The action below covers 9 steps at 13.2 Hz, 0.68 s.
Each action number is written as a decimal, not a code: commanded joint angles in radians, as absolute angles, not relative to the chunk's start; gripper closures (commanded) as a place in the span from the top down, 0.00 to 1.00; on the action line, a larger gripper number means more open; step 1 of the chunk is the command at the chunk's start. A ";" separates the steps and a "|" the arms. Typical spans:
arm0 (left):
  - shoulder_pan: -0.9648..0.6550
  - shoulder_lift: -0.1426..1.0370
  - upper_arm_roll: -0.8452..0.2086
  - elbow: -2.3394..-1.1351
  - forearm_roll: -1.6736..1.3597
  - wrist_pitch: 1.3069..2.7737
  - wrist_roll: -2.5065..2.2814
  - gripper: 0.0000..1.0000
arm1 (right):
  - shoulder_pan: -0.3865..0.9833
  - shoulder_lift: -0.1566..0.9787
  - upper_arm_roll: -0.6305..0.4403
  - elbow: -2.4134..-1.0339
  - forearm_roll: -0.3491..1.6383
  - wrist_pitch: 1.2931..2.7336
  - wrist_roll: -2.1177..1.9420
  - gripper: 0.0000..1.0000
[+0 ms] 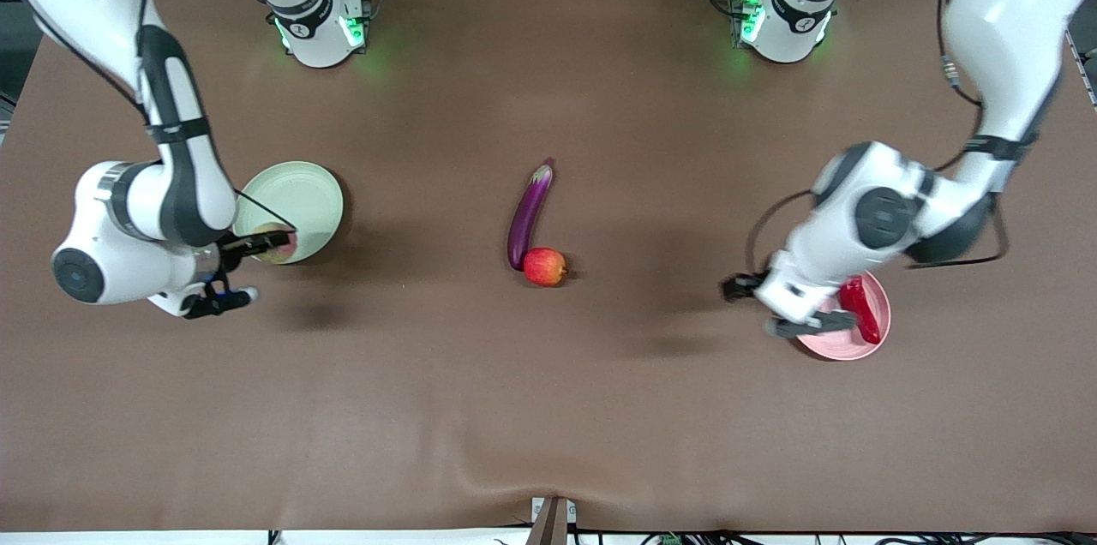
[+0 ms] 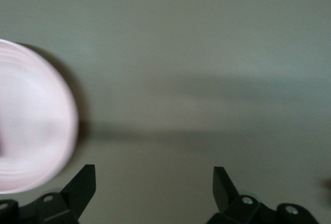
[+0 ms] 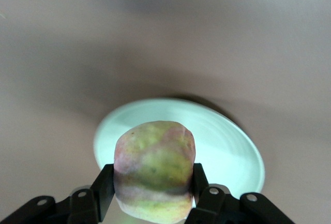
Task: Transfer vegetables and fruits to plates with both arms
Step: 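Release the chili with the left gripper while the right gripper carries the peach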
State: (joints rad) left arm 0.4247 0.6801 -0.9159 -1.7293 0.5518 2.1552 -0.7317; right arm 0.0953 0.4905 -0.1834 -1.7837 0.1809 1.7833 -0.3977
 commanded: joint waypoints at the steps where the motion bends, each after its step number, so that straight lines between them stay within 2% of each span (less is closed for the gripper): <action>1: 0.277 0.670 -0.899 -1.692 0.575 2.144 -0.772 1.00 | 0.032 0.480 -0.167 -1.819 0.132 1.799 -0.494 0.00; 2: 0.217 0.673 -0.878 -1.671 0.575 2.145 -0.785 1.00 | 0.028 0.480 -0.167 -1.822 0.132 1.795 -0.500 0.17; 3: 0.162 0.678 -0.864 -1.651 0.577 2.143 -0.790 1.00 | 0.025 0.482 -0.169 -1.828 0.132 1.781 -0.502 0.77; 4: 0.097 0.684 -0.859 -1.637 0.574 2.143 -0.799 1.00 | 0.022 0.480 -0.167 -1.842 0.132 1.767 -0.499 1.00; 6: -0.025 0.689 -0.804 -1.618 0.577 2.145 -0.854 1.00 | 0.017 0.480 -0.167 -1.856 0.132 1.763 -0.499 1.00; 9: -0.268 0.706 -0.660 -1.576 0.575 2.152 -0.857 1.00 | 0.023 0.479 -0.167 -1.844 0.133 1.727 -0.491 1.00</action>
